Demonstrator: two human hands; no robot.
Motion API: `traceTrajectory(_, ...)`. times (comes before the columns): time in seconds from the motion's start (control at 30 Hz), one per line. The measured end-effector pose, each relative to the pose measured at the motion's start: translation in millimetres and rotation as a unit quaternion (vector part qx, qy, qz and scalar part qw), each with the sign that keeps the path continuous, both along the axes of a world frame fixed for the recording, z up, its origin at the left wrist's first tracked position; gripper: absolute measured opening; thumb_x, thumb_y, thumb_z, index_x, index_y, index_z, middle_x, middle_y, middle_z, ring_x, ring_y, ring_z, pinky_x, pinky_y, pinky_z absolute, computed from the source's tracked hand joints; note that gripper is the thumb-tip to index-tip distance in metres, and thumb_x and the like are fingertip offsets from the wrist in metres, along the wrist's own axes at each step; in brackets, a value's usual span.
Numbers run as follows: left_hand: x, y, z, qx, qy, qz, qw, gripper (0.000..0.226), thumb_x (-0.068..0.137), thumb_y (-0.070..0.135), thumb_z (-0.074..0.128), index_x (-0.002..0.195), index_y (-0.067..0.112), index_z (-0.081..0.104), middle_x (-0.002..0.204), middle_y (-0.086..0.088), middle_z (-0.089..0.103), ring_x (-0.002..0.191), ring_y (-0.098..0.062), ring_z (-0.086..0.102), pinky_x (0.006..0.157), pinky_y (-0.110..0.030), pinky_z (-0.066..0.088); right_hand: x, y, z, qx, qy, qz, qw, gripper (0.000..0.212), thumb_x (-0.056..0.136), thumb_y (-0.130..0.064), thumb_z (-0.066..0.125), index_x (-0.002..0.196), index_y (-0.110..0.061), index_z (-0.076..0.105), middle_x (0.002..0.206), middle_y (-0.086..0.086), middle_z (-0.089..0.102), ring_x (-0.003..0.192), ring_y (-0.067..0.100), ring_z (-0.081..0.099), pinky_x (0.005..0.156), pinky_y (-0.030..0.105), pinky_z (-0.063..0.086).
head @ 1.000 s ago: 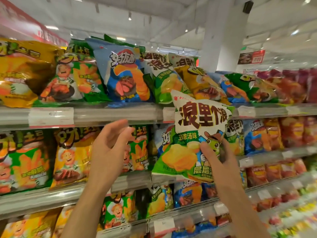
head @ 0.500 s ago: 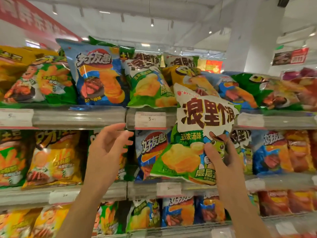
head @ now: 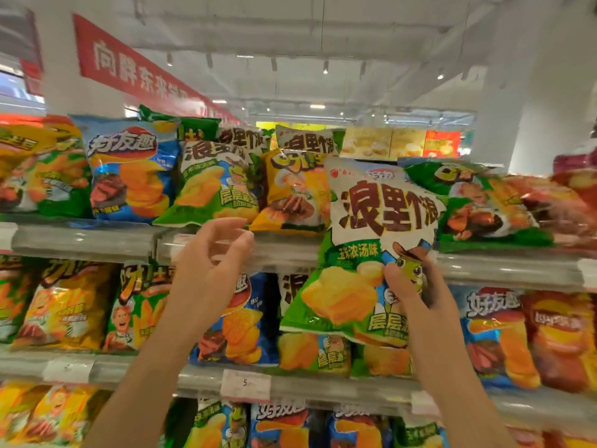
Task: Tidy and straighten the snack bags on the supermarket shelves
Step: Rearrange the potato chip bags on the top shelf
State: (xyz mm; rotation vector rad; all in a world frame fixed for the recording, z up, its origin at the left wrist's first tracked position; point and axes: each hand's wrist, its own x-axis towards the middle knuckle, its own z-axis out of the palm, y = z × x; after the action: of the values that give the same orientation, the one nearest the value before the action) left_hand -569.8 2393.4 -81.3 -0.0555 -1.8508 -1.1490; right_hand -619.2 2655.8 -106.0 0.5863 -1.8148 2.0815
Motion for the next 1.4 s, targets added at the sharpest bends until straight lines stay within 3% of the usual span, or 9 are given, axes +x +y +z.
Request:
traceTrajectory(0.13, -24, 11, 38, -0.096, -0.013, 0.083, 0.992, 0.025, 0.099, 0.048, 0.059, 0.119, 0.034, 0.063, 0.105, 0.02, 0.068, 0.092, 0.005, 0.064, 0.074, -0.02, 0.049, -12, 11, 21, 0.01, -0.006, 0.021, 1.0, 0.049, 0.071, -0.063, 0.074, 0.117, -0.057, 0.057, 0.105, -0.019, 0.076, 0.088, -0.008, 0.07, 0.059, 0.006, 0.051)
traceTrajectory(0.27, -54, 14, 74, -0.205, -0.094, 0.173, 0.959, 0.057, 0.099, 0.065, 0.045, 0.134, 0.022, 0.058, 0.121, -0.001, 0.068, 0.104, -0.019, 0.065, 0.088, -0.041, 0.055, -27, 19, 43, 0.031, 0.008, 0.014, 0.999, 0.085, 0.064, -0.079, 0.076, 0.139, -0.047, 0.051, 0.113, -0.017, 0.074, 0.089, -0.004, 0.072, 0.063, 0.014, 0.056)
traceTrajectory(0.33, -68, 15, 86, -0.251, -0.158, 0.233, 0.926, 0.068, 0.1, 0.071, 0.032, 0.136, 0.018, 0.055, 0.124, -0.008, 0.067, 0.11, -0.029, 0.063, 0.082, -0.042, 0.051, -36, 18, 54, 0.042, 0.011, 0.006, 0.999, 0.094, 0.064, -0.08, 0.076, 0.145, -0.042, 0.048, 0.12, -0.014, 0.072, 0.093, -0.003, 0.072, 0.075, 0.026, 0.061)
traceTrajectory(0.4, -79, 15, 94, -0.277, -0.202, 0.269, 0.9, 0.076, 0.099, 0.075, 0.022, 0.132, 0.015, 0.055, 0.116, -0.013, 0.067, 0.106, -0.033, 0.062, 0.071, -0.04, 0.043, -46, 14, 64, 0.033, -0.003, 0.01, 0.999, 0.097, 0.058, -0.082, 0.076, 0.143, -0.043, 0.05, 0.125, -0.011, 0.072, 0.107, 0.009, 0.072, 0.094, 0.045, 0.058)
traceTrajectory(0.5, -90, 17, 103, -0.3, -0.24, 0.277, 0.881, 0.078, 0.093, 0.082, 0.021, 0.105, 0.014, 0.057, 0.085, -0.005, 0.057, 0.086, -0.029, 0.056, 0.06, -0.035, 0.037, -56, 11, 79, 0.031, -0.004, 0.014, 0.999, 0.083, 0.055, -0.085, 0.075, 0.126, -0.044, 0.061, 0.114, -0.012, 0.077, 0.105, 0.014, 0.074, 0.099, 0.049, 0.056)
traceTrajectory(0.57, -95, 18, 108, -0.302, -0.266, 0.262, 0.877, 0.074, 0.092, 0.083, 0.024, 0.092, 0.016, 0.054, 0.083, -0.005, 0.056, 0.083, -0.029, 0.057, 0.065, -0.036, 0.044, -62, 11, 87, 0.036, -0.011, 0.01, 0.999, 0.1, 0.048, -0.089, 0.076, 0.133, -0.039, 0.059, 0.116, -0.01, 0.076, 0.108, 0.017, 0.073, 0.102, 0.05, 0.054)
traceTrajectory(0.93, -95, 23, 104, -0.214, -0.12, 0.218, 0.945, 0.065, 0.088, 0.076, 0.051, 0.114, 0.018, 0.063, 0.103, -0.001, 0.066, 0.094, -0.022, 0.061, 0.075, -0.036, 0.047, -70, 16, 91, -0.013, -0.035, 0.072, 0.997, 0.086, 0.063, -0.065, 0.077, 0.137, -0.026, 0.058, 0.107, -0.002, 0.08, 0.097, 0.018, 0.078, 0.091, 0.043, 0.059)
traceTrajectory(1.17, -63, -5, 116, -0.175, -0.046, 0.215, 0.96, 0.072, 0.086, 0.072, 0.06, 0.133, 0.017, 0.058, 0.12, -0.001, 0.064, 0.106, -0.019, 0.059, 0.087, -0.034, 0.046, -72, 15, 92, -0.026, -0.018, 0.081, 0.996, 0.084, 0.06, -0.066, 0.077, 0.132, -0.025, 0.062, 0.106, -0.001, 0.08, 0.096, 0.02, 0.078, 0.085, 0.039, 0.059)
traceTrajectory(1.4, -13, -60, 129, -0.122, -0.028, 0.222, 0.967, 0.061, 0.088, 0.069, 0.06, 0.126, 0.022, 0.059, 0.115, 0.005, 0.058, 0.102, -0.014, 0.052, 0.088, -0.035, 0.039, -78, -22, 103, 0.003, 0.01, 0.052, 0.999, 0.075, 0.061, -0.077, 0.077, 0.12, -0.033, 0.067, 0.103, -0.004, 0.08, 0.093, 0.018, 0.078, 0.089, 0.045, 0.06)
